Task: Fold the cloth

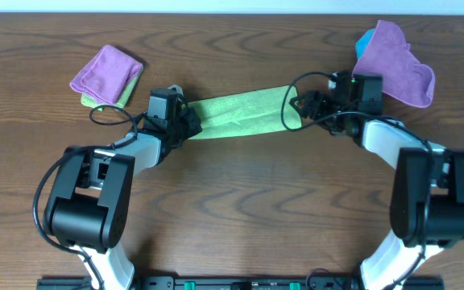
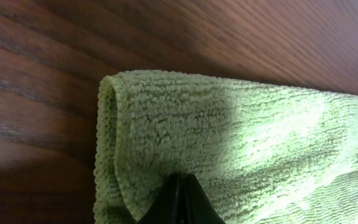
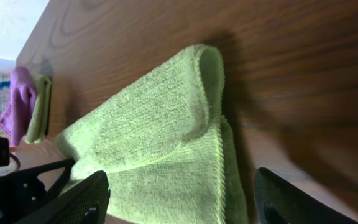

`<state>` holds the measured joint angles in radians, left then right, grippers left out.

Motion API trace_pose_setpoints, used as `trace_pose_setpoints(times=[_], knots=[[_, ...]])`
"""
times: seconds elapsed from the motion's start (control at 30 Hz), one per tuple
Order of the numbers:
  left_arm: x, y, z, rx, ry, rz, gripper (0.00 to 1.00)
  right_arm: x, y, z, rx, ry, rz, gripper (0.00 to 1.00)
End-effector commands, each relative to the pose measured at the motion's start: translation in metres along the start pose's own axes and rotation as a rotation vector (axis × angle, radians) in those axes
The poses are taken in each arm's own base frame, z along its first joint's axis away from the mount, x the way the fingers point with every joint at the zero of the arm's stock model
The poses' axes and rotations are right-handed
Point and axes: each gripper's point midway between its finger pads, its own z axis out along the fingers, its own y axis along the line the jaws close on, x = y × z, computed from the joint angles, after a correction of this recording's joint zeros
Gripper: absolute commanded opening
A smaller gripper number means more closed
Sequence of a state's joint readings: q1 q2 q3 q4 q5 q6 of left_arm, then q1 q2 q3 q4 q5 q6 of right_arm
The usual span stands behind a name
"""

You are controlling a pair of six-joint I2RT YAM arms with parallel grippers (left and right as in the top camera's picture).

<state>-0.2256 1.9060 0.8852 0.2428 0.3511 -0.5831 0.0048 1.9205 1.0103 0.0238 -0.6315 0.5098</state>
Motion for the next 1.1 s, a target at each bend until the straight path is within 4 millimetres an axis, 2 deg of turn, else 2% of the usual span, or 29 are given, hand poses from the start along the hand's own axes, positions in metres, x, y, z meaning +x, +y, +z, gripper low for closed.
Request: trace_pose_setpoints(times=[0.0, 0.2, 0.4, 0.63, 0.8, 1.0, 1.07], knots=[[-0.002, 0.002, 0.005, -0.018, -0.003, 0.000, 0.06, 0.010, 0.000, 0.012, 0.000, 0.026, 0.022, 0.76], [-0.001, 0.003, 0.004, -0.019, 0.001, -0.001, 0.06, 0.014, -0.011, 0.025, 0.040, 0.019, 0.045, 0.82], [0.005, 0.005, 0.004, -0.029, 0.026, -0.008, 0.06, 0.019, -0.016, 0.037, 0.041, 0.024, 0.063, 0.79], [0.009, 0.005, 0.004, -0.021, 0.045, -0.012, 0.06, 0.039, -0.022, 0.064, 0.035, 0.063, 0.084, 0.73], [0.010, 0.005, 0.004, -0.023, 0.048, -0.013, 0.06, 0.048, -0.025, 0.074, 0.053, 0.075, 0.069, 0.52], [0.010, 0.005, 0.004, -0.025, 0.050, -0.014, 0.06, 0.032, -0.019, 0.073, 0.023, 0.018, 0.012, 0.04], [0.010, 0.005, 0.004, -0.023, 0.051, -0.015, 0.06, 0.026, -0.014, 0.072, -0.004, 0.005, 0.003, 0.01]])
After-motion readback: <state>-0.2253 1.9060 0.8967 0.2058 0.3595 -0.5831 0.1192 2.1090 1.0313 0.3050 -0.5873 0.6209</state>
